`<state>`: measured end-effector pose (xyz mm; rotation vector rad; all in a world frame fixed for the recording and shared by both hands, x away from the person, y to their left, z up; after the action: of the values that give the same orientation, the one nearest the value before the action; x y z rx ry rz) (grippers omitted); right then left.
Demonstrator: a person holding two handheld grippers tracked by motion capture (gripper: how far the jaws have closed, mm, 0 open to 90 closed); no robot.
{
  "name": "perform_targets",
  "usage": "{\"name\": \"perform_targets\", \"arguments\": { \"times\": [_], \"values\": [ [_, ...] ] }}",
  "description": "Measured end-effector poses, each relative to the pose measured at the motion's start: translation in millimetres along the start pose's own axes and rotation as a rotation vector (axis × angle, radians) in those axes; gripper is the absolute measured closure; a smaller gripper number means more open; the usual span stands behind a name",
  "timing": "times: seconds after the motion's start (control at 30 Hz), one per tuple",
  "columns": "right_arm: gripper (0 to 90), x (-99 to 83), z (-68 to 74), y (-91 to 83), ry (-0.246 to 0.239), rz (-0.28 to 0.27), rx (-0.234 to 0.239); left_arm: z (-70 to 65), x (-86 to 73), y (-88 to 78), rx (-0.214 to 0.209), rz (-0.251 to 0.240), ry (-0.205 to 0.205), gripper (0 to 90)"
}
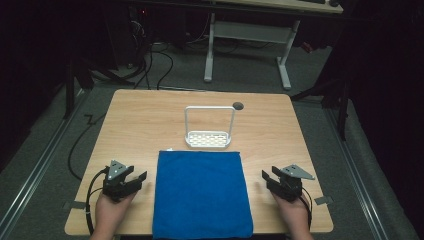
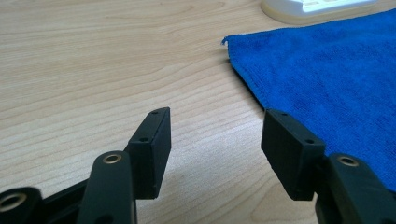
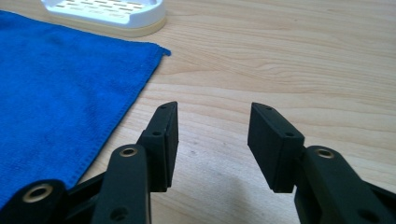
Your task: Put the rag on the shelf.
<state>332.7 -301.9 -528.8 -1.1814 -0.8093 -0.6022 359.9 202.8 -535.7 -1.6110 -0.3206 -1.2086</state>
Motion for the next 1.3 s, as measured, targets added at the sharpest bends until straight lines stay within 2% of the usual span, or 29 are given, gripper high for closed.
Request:
{"name": "perform_targets", "arguments": {
  "times": [0.17, 0.33, 0.57, 0.67, 0.73, 0.77, 0.83, 1.07, 1.3],
  "values": [
    [53.5, 0.2, -0.1, -0.7, 0.000, -0.020, 0.015, -0.5, 1.6, -2.8, 0.008, -0.028, 0.003, 42.7],
    [52.0, 0.8, 0.8, -2.7, 0.006, -0.034, 0.020, -2.3, 4.4, -3.4, 0.007, -0.036, 0.002, 42.0],
    [50.7, 2.6, 5.2, -4.6, -0.029, -0.054, 0.025, -7.5, 10.3, -0.4, 0.004, -0.041, 0.010, 40.9],
    [50.3, 3.1, 7.5, -4.4, -0.041, -0.055, 0.028, -10.3, 13.0, 0.4, -0.011, -0.050, -0.006, 40.2],
    [50.1, 3.6, 9.3, -4.3, -0.043, -0.055, 0.034, -12.8, 16.8, 1.5, -0.013, -0.037, -0.002, 40.2],
    [50.0, 3.9, 11.2, -4.3, -0.052, -0.057, 0.036, -17.5, 22.3, 2.6, -0.004, -0.043, 0.023, 40.2],
    [49.8, 4.1, 12.6, -4.6, -0.056, -0.056, 0.039, -21.4, 26.0, 4.3, 0.008, -0.038, 0.042, 38.3],
    [48.1, 5.7, 14.3, -7.0, -0.064, -0.045, 0.049, -30.1, 33.9, 10.8, -0.002, -0.035, 0.035, 34.4],
    [44.1, 8.1, 17.0, -8.1, -0.072, -0.034, 0.066, -39.3, 44.5, 17.0, 0.005, -0.028, 0.076, 32.6]
  ]
}}
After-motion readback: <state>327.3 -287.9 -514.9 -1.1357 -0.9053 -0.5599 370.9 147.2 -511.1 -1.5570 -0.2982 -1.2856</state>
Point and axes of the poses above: each handheld gripper's, and its own axes: y roughly forward along the jaws, x roughly out of its top, z roughly to its left, the point moved 2 cm from there along y, roughly forward along the jaws, and after that the axes turned 9 degrees about y, right-handed, at the moved point
